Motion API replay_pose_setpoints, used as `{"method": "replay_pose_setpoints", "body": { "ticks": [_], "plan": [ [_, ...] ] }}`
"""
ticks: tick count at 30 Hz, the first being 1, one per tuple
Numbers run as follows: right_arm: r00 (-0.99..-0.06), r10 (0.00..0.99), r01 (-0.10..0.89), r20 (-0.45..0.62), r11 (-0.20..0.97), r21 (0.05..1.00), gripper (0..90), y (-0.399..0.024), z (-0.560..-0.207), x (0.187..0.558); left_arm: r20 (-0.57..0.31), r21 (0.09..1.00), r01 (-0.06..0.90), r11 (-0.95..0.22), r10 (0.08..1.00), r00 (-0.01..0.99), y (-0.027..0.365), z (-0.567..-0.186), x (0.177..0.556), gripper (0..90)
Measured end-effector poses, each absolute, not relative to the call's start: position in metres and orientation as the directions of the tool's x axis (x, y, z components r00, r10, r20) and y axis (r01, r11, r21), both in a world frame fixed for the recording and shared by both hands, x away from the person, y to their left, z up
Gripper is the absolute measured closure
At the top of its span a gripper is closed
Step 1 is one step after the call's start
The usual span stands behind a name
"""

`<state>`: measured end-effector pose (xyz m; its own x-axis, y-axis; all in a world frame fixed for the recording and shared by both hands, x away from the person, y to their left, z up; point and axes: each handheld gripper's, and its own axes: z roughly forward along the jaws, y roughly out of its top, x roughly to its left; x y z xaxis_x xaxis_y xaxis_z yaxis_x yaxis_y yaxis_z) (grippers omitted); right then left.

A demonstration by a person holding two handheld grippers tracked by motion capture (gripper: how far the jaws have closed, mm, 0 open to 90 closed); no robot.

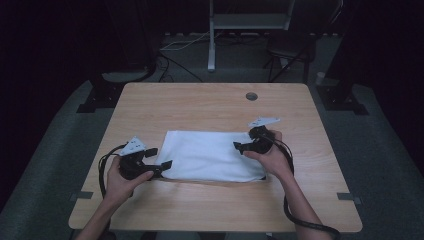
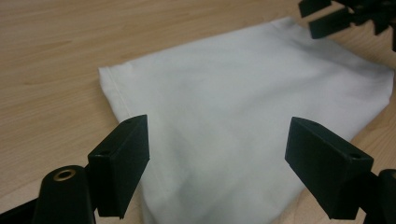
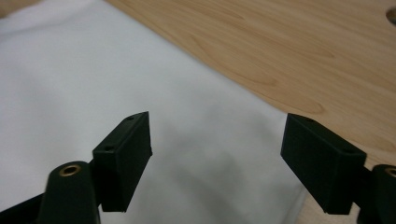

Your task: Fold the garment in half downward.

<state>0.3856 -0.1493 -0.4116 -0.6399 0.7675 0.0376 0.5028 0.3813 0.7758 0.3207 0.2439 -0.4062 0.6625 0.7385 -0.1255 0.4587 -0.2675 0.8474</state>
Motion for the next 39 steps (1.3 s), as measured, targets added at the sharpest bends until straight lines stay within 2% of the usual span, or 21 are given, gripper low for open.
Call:
{"method": "replay_pose_setpoints", "body": {
  "ticks": [7,15,24,39],
  "plan": [
    [-0.708,0.706,0.440,0.028,0.409,0.800,21.0,-0.147,-0.412,0.343,-0.156,0.862,0.454,-0.224,0.735,0.660,0.251,-0.403,0.320,21.6],
    [-0.744,0.667,0.402,0.037,0.404,0.822,18.2,-0.138,-0.413,0.315,-0.164,0.867,0.453,-0.206,0.742,0.650,0.251,-0.401,0.323,21.7],
    [-0.788,0.616,0.357,0.014,0.438,0.825,17.6,-0.116,-0.411,0.308,-0.170,0.867,0.458,-0.197,0.747,0.642,0.250,-0.401,0.334,21.6],
    [-0.801,0.598,0.348,0.010,0.452,0.821,17.6,-0.108,-0.413,0.310,-0.169,0.865,0.462,-0.197,0.752,0.637,0.250,-0.401,0.338,21.7]
  ]
}}
